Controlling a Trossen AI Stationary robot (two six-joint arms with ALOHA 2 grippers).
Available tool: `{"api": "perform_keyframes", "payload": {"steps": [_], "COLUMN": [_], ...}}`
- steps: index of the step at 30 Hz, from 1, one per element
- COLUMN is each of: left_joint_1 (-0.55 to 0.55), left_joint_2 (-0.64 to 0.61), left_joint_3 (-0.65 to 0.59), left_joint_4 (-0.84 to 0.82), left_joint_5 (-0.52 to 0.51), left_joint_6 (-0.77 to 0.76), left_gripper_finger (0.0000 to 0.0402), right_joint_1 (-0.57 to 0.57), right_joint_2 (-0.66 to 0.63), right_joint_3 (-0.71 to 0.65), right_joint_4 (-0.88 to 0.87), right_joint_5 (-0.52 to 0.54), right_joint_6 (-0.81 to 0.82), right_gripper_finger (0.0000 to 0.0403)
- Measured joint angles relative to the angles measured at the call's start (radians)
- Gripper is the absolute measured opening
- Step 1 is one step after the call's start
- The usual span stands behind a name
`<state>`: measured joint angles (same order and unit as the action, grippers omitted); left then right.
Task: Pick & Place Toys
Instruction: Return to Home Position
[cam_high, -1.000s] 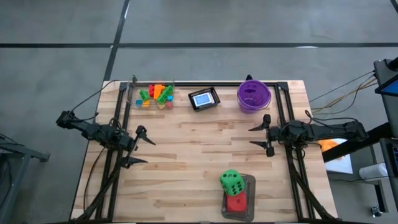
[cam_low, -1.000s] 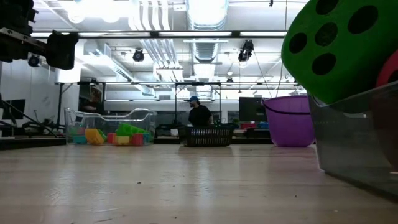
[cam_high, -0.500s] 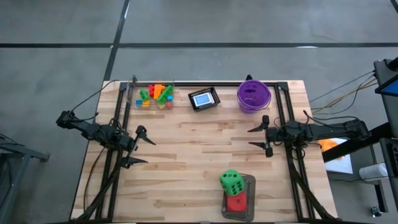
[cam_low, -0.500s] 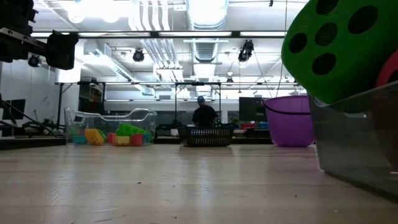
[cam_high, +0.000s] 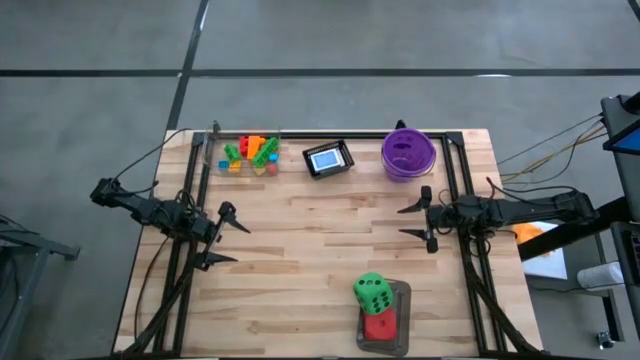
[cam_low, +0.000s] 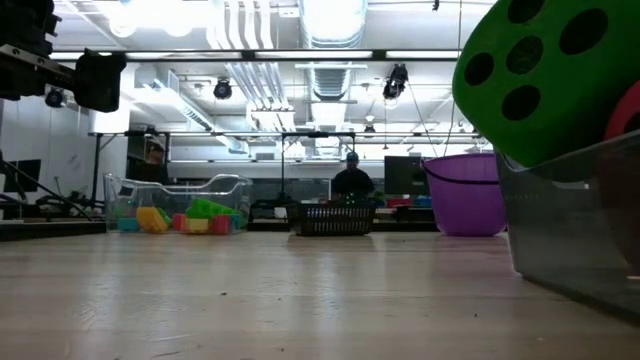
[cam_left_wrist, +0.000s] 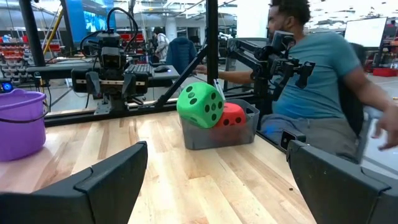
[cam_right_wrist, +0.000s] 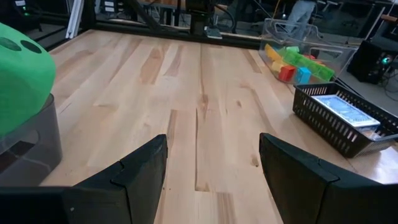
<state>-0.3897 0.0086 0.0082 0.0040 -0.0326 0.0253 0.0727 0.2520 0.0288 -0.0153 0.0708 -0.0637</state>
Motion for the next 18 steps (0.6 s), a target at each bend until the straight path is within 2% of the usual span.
{"api": "perform_keyframes", "payload": {"steps": [18], "left_joint_1": [0.0], "left_joint_2": [0.0], "left_joint_3": [0.0], "left_joint_4": [0.0], "left_joint_5": [0.0], "left_joint_6": [0.0], "left_gripper_finger": [0.0388], "right_joint_1": [0.0], "right_joint_2": [0.007], "right_joint_3": [0.001], "right_joint_4": [0.0], "right_joint_5": [0.0], "right_joint_6": [0.0], "right_gripper_finger": [0.0252]}}
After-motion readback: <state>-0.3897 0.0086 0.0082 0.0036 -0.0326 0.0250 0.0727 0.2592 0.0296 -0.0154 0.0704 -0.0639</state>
